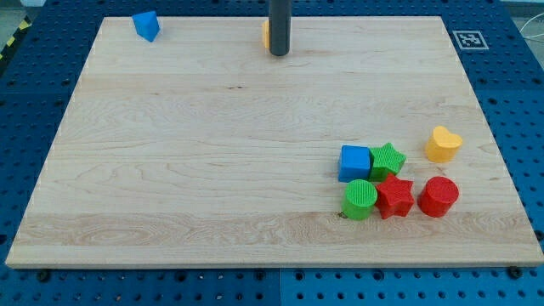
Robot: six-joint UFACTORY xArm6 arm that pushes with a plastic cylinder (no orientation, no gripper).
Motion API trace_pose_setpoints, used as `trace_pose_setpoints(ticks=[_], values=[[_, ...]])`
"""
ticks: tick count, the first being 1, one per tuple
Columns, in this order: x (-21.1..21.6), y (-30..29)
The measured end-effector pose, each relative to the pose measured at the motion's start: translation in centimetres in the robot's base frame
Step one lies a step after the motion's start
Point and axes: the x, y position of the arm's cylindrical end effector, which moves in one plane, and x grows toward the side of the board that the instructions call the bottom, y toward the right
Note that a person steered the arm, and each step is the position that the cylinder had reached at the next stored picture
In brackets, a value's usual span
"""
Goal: Move your arm towards the green circle
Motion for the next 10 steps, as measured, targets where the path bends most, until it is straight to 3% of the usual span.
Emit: trace_pose_setpoints(ticks=[4,5,6,7,10], values=[[0.3,-1.1],[8.3,-3.7],[19.0,-4.9],[26.3,-2.1],[27.2,7.5]])
